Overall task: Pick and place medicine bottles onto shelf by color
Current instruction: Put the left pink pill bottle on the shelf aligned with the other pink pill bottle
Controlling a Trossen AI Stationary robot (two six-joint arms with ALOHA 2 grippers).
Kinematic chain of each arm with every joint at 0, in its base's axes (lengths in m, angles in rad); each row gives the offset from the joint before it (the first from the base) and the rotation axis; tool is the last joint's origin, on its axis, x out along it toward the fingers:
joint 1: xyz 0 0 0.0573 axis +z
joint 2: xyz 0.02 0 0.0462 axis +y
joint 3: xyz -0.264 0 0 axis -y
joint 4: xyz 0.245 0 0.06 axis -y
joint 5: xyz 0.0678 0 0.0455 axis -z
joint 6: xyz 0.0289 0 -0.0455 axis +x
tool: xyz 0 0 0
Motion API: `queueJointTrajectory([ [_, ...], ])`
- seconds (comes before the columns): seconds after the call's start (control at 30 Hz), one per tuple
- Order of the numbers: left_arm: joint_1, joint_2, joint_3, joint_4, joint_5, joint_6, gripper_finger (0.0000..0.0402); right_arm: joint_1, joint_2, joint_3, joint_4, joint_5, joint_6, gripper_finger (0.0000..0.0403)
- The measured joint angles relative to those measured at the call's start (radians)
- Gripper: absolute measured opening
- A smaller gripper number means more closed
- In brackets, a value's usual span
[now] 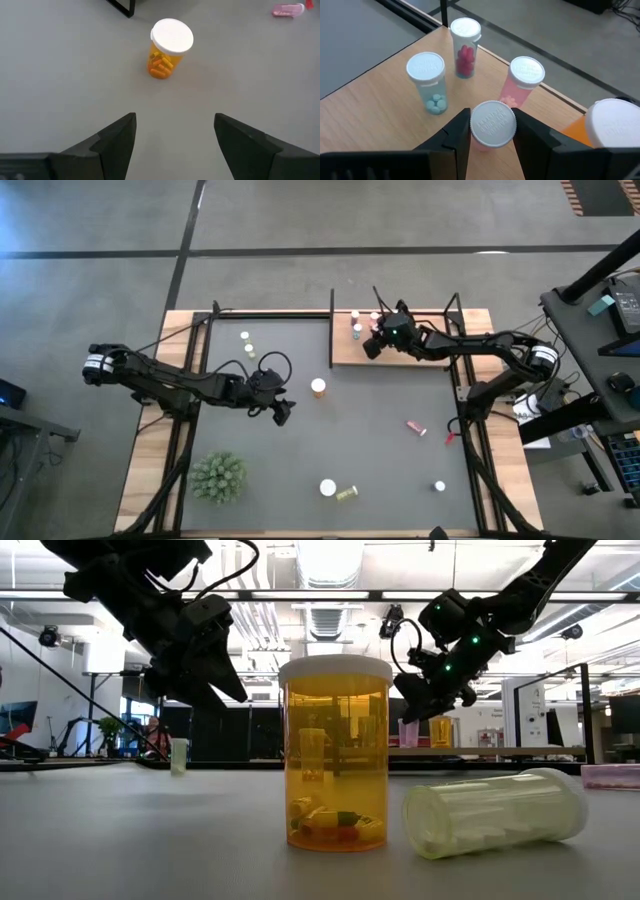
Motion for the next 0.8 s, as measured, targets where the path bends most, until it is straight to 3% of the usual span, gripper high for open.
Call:
queueJointTrajectory([
  [0.8, 0.0, 0.0, 0.0, -0.001, 0.0, 0.0, 0.0252, 0.0, -0.014, 0.012, 0.015, 0.003, -0.039, 0.0147],
])
